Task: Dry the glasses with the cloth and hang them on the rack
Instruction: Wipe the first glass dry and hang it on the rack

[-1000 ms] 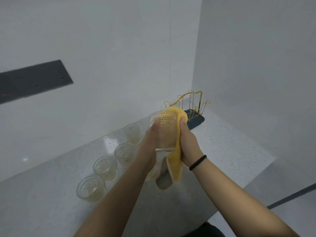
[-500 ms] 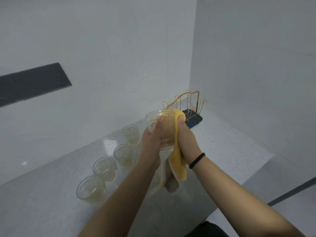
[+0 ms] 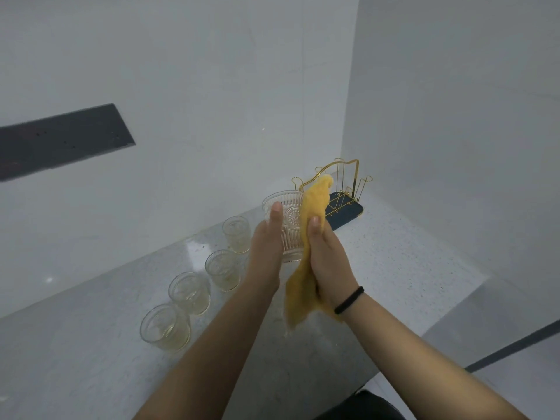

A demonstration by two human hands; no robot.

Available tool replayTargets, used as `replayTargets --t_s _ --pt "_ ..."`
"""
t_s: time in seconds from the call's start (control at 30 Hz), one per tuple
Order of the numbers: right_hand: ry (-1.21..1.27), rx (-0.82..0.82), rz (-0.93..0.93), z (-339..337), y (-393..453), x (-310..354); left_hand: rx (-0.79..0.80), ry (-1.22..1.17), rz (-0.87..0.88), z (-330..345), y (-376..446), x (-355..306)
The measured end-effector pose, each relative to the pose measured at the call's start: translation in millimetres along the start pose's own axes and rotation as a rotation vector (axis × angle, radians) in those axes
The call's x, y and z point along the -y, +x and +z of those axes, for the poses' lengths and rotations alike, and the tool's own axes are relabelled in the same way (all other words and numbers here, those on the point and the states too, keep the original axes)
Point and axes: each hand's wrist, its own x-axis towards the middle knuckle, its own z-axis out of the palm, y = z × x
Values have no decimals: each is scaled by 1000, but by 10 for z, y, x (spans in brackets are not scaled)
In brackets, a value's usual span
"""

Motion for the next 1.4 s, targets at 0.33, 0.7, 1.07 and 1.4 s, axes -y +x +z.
replayTargets --t_s 0.33,0.7,1.07,1.4 --pt "66 -93 419 -109 233 210 -17 -167 -113 21 -28 75" --pt "240 -1 426 -147 158 190 81 -180 -75 -11 -20 125" --pt "-37 -83 162 -128 64 258 92 -13 66 -13 -66 70" --pt "-74 -102 -61 38 -168 99 -55 282 199 57 -75 42"
